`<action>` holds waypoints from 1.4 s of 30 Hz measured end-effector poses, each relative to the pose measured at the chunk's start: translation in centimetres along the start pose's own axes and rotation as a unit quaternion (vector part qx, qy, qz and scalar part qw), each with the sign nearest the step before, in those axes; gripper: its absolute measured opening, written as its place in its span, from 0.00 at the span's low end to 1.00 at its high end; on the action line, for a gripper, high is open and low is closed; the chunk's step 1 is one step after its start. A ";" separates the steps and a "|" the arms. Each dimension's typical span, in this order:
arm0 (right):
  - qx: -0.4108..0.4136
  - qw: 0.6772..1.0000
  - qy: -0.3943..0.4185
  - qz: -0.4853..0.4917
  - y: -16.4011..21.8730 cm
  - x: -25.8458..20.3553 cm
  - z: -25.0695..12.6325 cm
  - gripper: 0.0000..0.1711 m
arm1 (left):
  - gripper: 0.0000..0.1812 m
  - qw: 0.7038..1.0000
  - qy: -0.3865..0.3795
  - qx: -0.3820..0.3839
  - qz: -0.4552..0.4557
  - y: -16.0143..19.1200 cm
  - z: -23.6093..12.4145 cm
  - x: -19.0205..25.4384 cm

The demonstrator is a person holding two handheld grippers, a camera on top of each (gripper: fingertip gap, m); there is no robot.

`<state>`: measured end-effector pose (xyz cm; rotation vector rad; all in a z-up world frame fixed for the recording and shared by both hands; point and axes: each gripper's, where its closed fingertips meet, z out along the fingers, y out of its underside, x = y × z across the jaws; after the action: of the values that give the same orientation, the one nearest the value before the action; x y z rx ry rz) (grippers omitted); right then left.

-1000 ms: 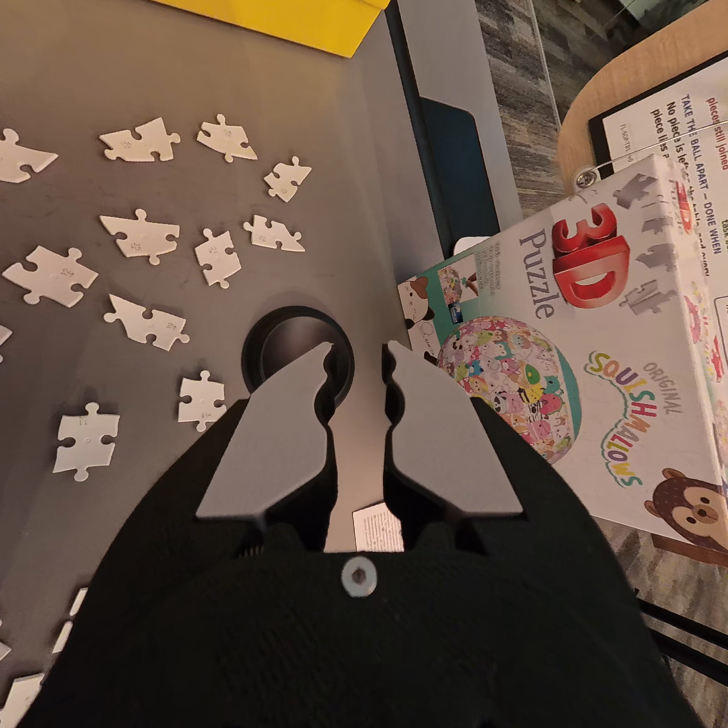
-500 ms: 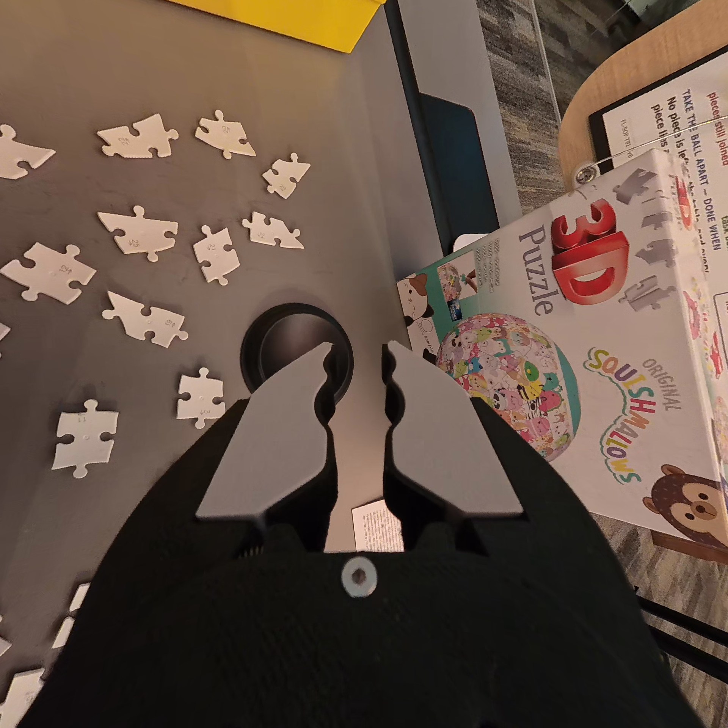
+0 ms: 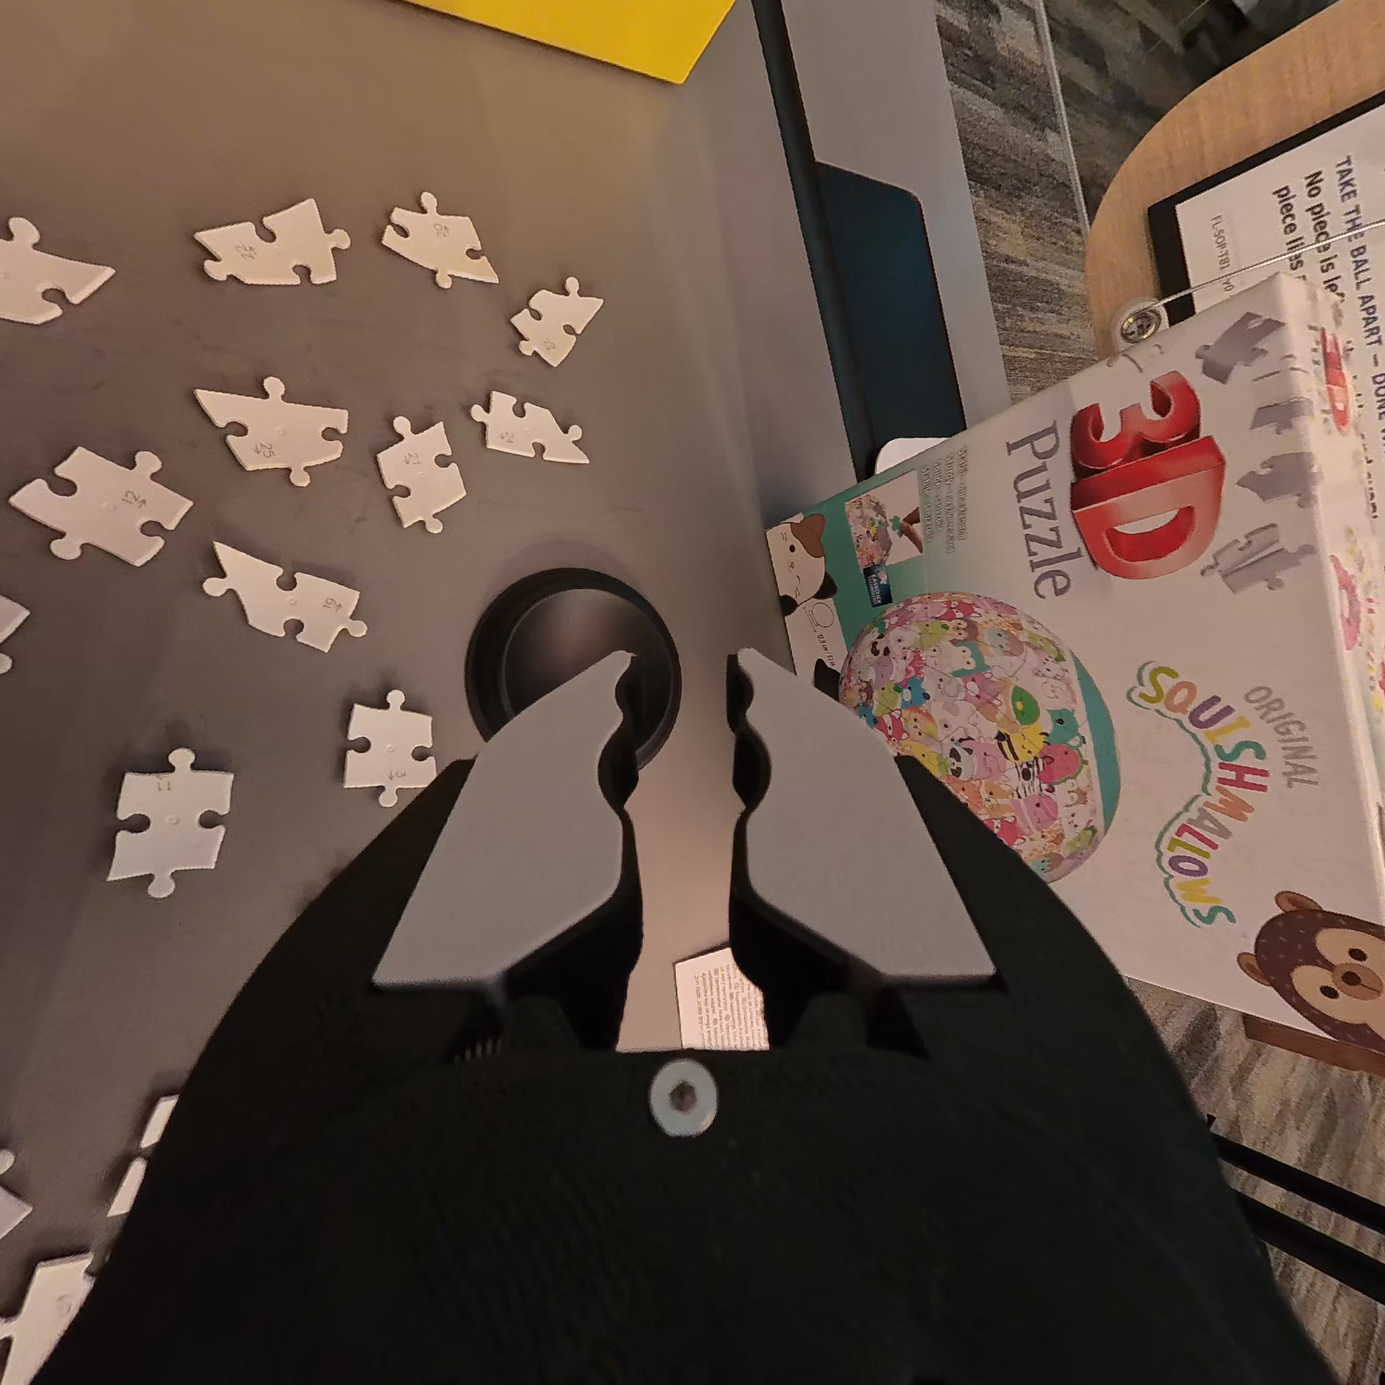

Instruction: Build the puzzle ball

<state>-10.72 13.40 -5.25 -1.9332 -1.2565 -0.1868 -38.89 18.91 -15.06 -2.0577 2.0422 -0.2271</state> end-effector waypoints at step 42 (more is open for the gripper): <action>0.161 0.833 -0.403 0.344 -19.9 -1.6 3.4 0.02 | 0.18 0.925 -0.272 0.264 0.018 -9.8 -18.3 1.8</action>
<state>-28.82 18.25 2.52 -2.0687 -0.8689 1.2458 -34.43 16.11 5.09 -1.5284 1.4749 -0.1521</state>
